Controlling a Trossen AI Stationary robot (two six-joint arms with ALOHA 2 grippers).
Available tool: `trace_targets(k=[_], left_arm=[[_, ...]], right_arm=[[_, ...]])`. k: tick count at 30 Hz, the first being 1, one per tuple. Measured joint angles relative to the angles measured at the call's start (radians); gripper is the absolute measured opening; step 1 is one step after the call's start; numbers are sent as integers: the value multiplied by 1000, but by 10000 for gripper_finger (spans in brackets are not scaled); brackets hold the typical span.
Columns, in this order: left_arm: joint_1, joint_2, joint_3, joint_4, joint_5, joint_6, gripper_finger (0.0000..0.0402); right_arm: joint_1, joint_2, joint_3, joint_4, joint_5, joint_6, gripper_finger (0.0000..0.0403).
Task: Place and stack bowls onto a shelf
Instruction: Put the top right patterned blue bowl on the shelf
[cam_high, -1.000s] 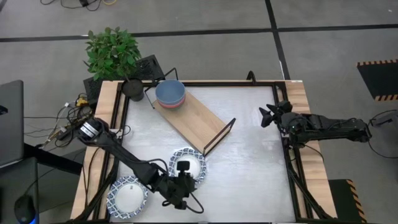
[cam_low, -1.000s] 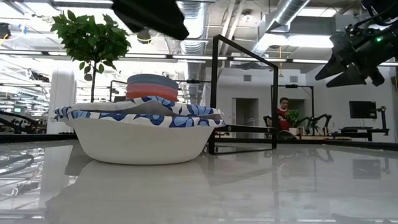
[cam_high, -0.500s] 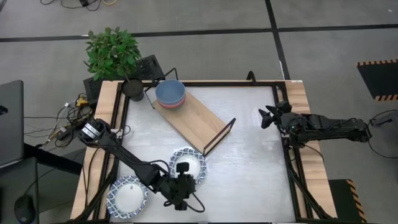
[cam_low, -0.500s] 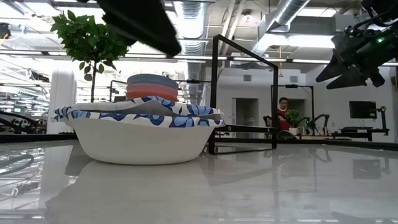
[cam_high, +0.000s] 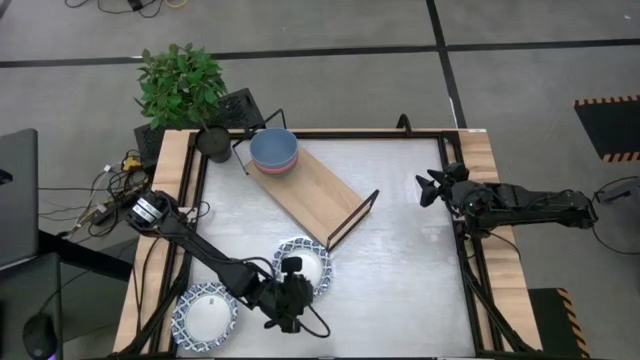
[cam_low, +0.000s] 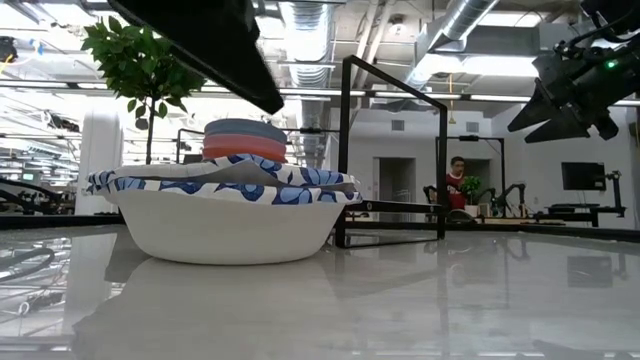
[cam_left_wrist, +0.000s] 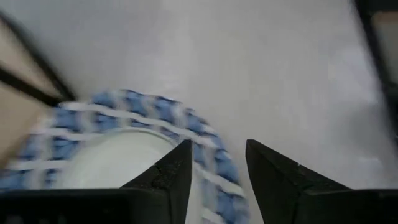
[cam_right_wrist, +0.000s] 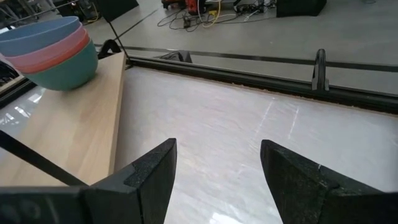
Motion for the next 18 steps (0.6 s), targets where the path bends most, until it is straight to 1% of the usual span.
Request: trace_targets(k=[2,4,7,13,16,18], left_arm=[[0,0,0,13,-64,-48,148],[1,0,0,51,-79,-66,151],[9,0,0,92,-81,-4,152],[21,0,0,129,-45,-45,151],[32,0,0,131,9,-35,155],[41,0,0,133,52,-46,165]], right_arm=[[0,0,0,0,0,0,260],[0,0,0,0,0,0,260],[0,0,0,1,0,0,260],[0,0,0,1,0,0,260],[0,0,0,1,0,0,260],[0,0,0,1,0,1,260]])
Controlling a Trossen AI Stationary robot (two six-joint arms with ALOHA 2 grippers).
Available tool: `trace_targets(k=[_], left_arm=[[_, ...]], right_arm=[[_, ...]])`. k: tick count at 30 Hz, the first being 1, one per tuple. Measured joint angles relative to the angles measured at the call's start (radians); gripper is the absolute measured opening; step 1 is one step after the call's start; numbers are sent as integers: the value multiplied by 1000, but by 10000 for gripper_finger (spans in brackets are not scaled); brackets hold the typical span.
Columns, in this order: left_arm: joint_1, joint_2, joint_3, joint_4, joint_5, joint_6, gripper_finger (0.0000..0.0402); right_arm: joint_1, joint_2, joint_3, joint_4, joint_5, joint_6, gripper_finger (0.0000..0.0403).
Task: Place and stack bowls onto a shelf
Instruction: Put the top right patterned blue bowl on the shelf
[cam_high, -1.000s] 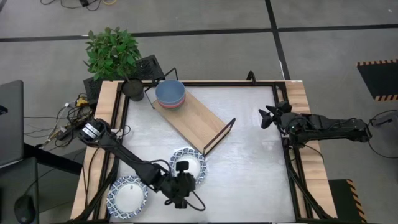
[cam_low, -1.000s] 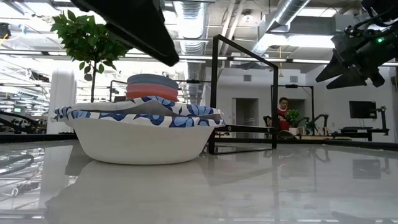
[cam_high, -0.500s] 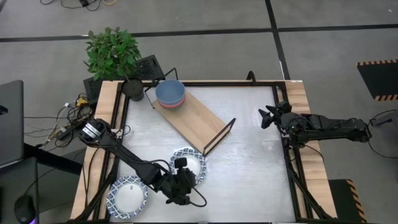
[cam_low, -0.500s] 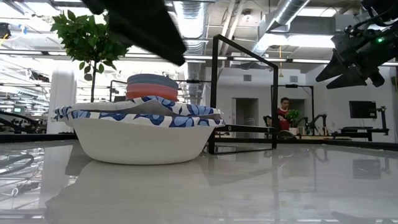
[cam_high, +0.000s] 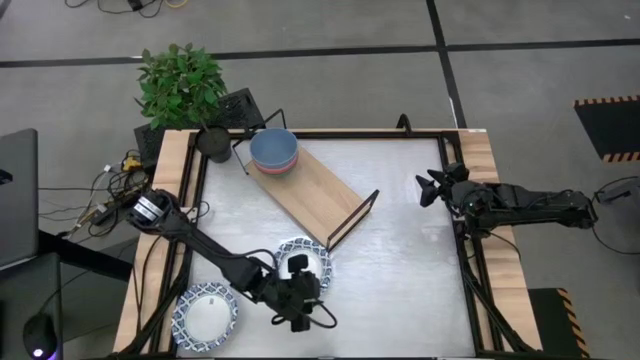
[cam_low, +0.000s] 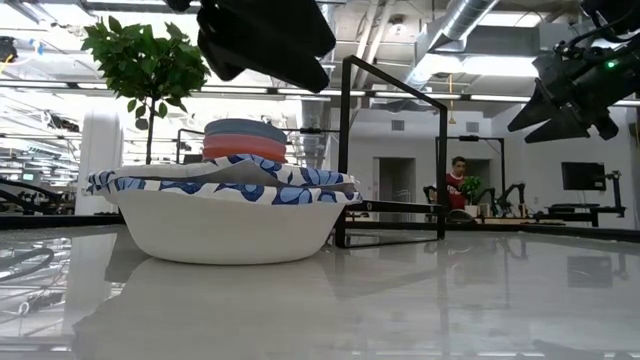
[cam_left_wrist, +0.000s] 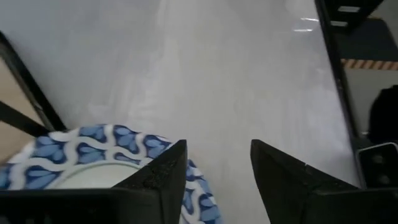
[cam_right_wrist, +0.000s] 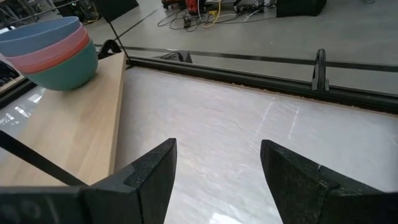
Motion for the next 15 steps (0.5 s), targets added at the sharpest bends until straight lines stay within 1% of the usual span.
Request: trace_targets(k=[2,5,8,11,15], left_arm=[[6,0,0,0,23,-3,181],[8,0,0,-2,3,7,209],[8,0,0,-2,-7,-31,232],[1,0,0,-24,14,-102,240],[-16,0,0,-67,23,-161,238]], right_arm=[[0,0,0,0,0,0,260],[0,0,0,0,0,0,260],[0,0,0,0,0,0,260],[0,0,0,0,0,0,260],[0,0,0,0,0,0,260]])
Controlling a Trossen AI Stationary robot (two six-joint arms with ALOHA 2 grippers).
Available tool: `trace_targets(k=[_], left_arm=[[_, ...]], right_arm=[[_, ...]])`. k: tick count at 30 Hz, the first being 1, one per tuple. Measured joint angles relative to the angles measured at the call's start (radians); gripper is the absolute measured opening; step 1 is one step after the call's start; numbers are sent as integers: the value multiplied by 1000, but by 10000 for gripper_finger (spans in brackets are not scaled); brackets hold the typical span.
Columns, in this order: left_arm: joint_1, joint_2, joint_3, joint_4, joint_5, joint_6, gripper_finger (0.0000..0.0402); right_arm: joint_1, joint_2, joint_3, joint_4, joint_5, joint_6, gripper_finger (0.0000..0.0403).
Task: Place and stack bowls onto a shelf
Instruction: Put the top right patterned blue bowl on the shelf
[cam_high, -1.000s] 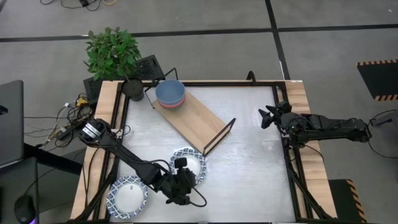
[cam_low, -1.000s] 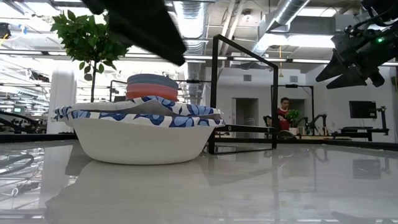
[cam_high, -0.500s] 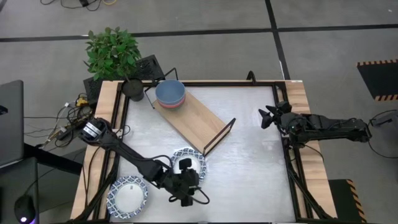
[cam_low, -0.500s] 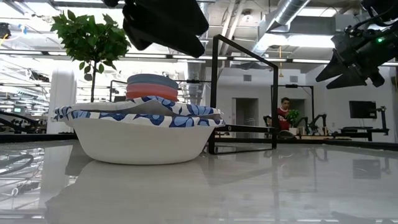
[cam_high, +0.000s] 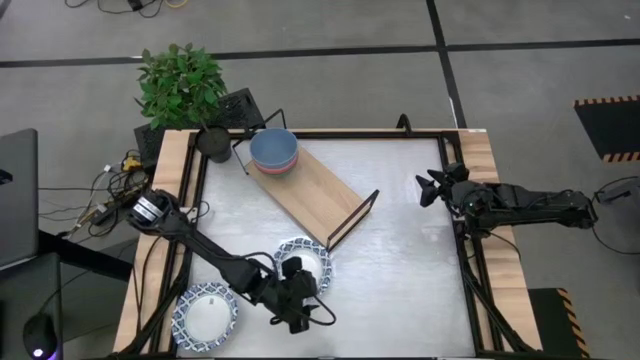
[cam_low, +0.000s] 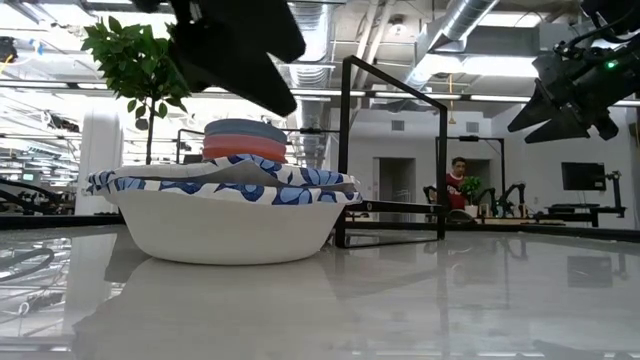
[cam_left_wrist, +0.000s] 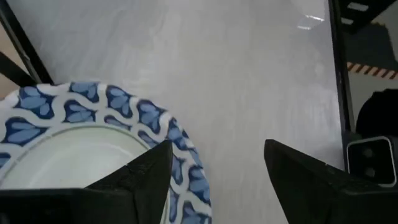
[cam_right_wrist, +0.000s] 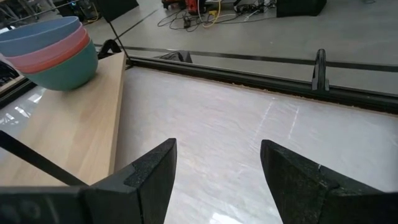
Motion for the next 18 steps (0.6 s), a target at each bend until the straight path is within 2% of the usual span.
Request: trace_targets(k=[8,18], left_arm=[[-36,0,0,-104,-93,29,221],[-37,19,2,-73,-80,50,219]], right_arm=[[0,0,-1,-11,0,0,260],[0,0,-1,-12,0,0,260]])
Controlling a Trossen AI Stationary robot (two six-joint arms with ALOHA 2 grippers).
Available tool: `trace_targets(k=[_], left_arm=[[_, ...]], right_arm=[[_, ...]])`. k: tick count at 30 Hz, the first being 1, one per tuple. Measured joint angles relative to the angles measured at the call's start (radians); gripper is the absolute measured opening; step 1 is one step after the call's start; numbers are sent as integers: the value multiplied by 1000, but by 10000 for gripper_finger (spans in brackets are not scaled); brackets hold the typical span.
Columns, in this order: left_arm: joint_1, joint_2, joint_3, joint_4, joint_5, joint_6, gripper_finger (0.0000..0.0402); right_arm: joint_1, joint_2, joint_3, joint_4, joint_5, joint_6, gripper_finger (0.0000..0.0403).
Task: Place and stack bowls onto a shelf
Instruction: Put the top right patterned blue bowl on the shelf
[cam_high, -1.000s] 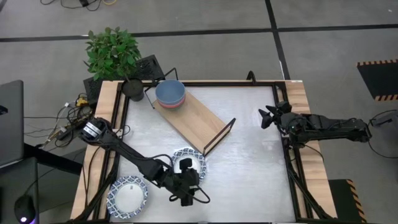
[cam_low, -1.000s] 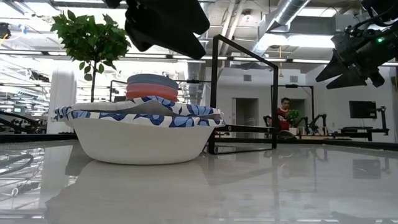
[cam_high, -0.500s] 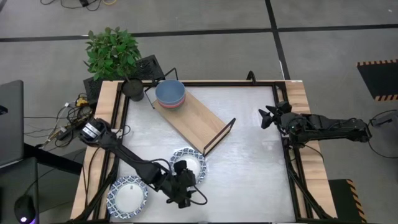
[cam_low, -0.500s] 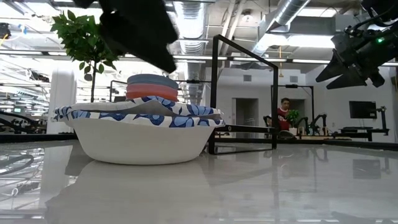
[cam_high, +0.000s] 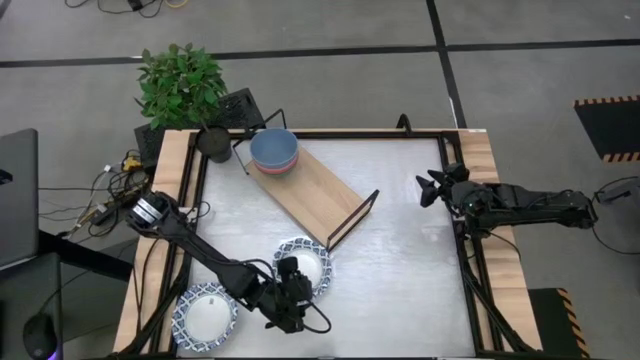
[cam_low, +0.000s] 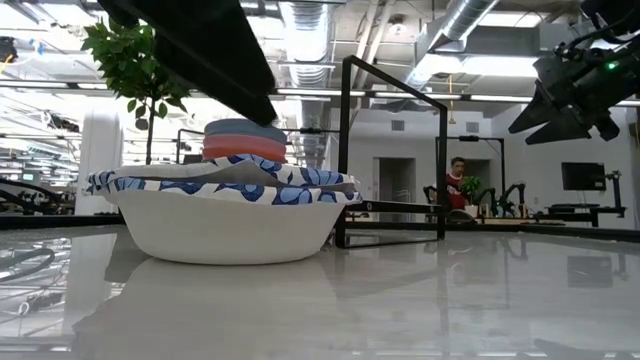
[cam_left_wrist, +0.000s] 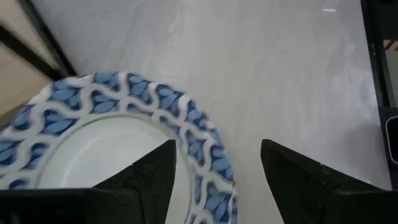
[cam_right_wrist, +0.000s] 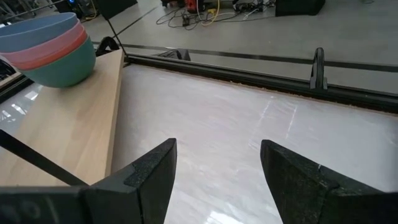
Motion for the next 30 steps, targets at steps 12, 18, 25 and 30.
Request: trace_targets(k=[12,18,25,30], left_arm=[[-1,69,37,-43,36,-44,219],[-1,63,29,-35,11,-53,219],[-1,64,20,-43,-7,-76,214],[-1,64,20,-60,-25,-76,178]], right_arm=[[0,0,0,-13,0,0,260],[0,0,0,-21,0,0,260],[0,0,0,-22,0,0,260],[0,0,0,-22,0,0,260]])
